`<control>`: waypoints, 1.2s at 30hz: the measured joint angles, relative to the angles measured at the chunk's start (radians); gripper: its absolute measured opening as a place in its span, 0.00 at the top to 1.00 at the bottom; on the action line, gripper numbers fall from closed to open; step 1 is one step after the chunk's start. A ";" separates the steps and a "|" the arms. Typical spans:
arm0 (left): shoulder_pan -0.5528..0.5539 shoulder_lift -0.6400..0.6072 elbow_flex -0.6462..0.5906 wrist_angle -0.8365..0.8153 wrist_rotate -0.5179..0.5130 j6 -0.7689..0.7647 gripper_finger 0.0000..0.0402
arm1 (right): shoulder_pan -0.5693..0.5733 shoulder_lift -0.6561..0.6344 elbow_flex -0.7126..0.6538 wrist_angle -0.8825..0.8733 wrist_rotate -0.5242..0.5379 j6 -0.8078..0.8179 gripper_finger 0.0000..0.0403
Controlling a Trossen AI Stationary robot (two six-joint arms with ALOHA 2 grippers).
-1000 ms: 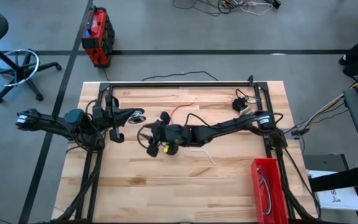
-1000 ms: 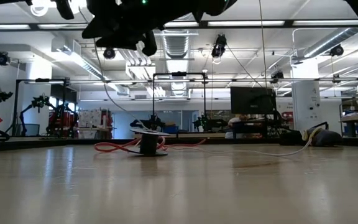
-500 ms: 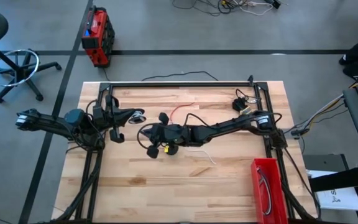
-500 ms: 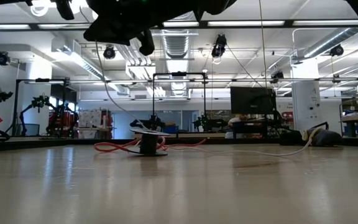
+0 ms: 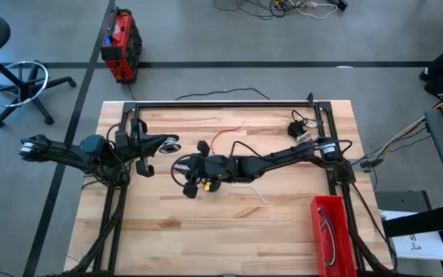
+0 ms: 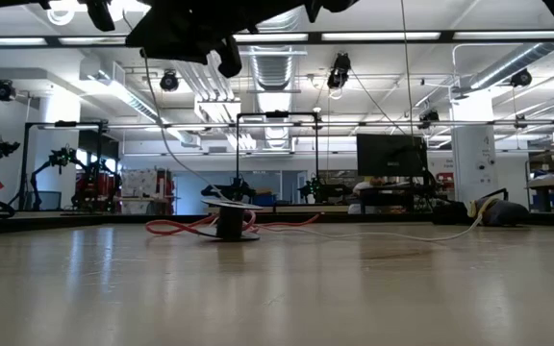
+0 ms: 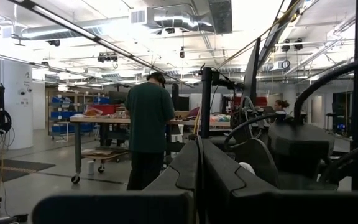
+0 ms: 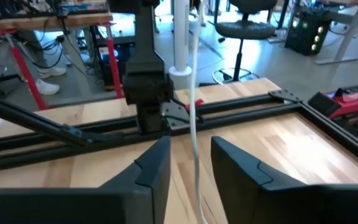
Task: Coil cords
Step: Coil the white wire onto the spool
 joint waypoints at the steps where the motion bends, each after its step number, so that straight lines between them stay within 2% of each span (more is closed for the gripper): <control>1: 0.000 0.000 0.000 0.000 0.000 0.000 1.00 | 0.000 0.000 0.000 -0.006 0.000 0.005 0.73; 6: 0.000 0.000 0.000 0.000 0.000 -0.001 1.00 | 0.000 -0.002 0.000 -0.012 0.000 0.011 0.74; 12: 0.000 0.000 0.000 -0.001 0.000 -0.001 1.00 | 0.000 -0.010 0.000 -0.019 0.000 0.004 0.95; 14: 0.000 0.000 0.000 -0.006 0.000 -0.001 1.00 | 0.001 -0.017 0.000 -0.025 0.000 -0.005 0.98; 26: 0.000 -0.032 -0.004 -0.038 0.001 -0.001 1.00 | 0.017 -0.021 -0.008 -0.197 0.012 0.089 1.00; 36: 0.000 -0.033 -0.005 -0.041 0.002 -0.011 1.00 | 0.019 -0.005 -0.010 -0.217 0.015 0.103 1.00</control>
